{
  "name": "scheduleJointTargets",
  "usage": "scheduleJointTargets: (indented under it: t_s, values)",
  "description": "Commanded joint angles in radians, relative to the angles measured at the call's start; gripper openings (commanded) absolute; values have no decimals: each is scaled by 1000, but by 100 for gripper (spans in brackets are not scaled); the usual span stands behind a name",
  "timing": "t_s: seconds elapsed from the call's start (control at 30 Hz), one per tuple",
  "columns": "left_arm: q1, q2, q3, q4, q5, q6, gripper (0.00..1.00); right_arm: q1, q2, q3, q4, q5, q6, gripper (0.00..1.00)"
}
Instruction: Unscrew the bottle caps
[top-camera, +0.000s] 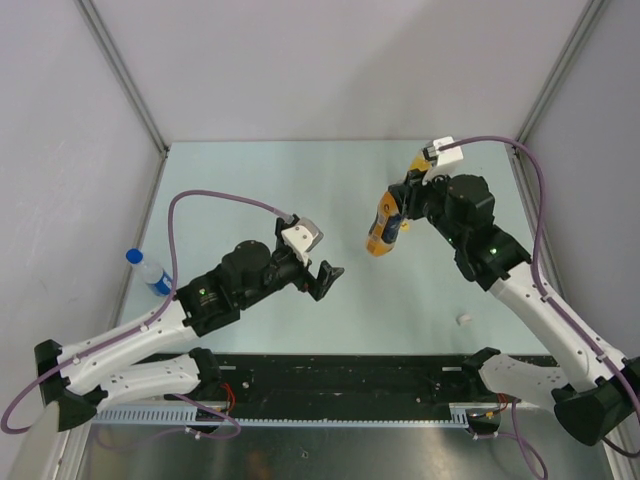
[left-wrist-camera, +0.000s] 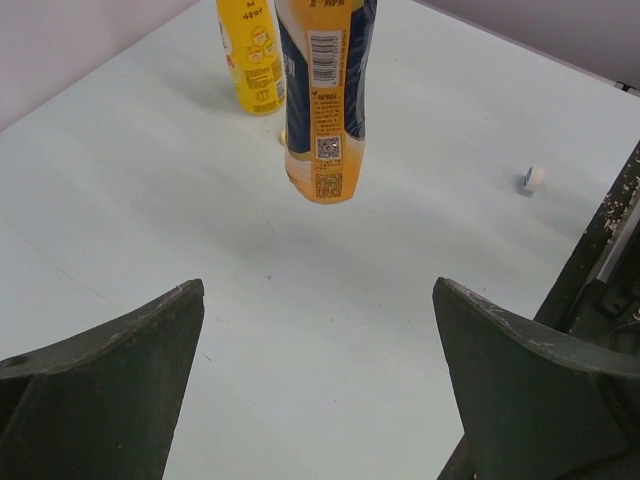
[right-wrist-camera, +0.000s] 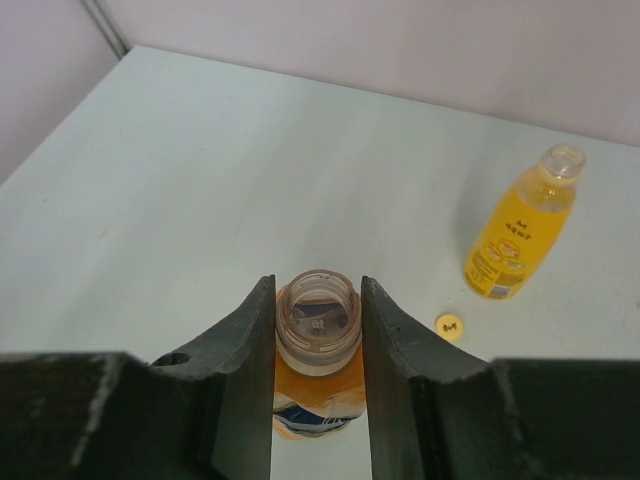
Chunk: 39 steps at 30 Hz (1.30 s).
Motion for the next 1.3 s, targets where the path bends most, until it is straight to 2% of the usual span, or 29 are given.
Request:
scheduleJointTargets:
  t_s: [0.0, 0.43, 0.6, 0.83, 1.27]
  values:
    - [-2, -2, 46, 11, -21, -14, 99, 9, 28, 8, 28, 71, -25, 0]
    - [-2, 0, 45, 8, -27, -12, 99, 10, 162, 7, 35, 193, 25, 0]
    - [-1, 3, 42, 7, -29, -10, 99, 10, 179, -33, 95, 225, 33, 0]
    - [-1, 9, 40, 4, -29, -9, 99, 10, 111, -198, 354, 298, 15, 0]
    - [-1, 19, 43, -2, -28, -10, 99, 13, 11, -470, 779, 328, -81, 0]
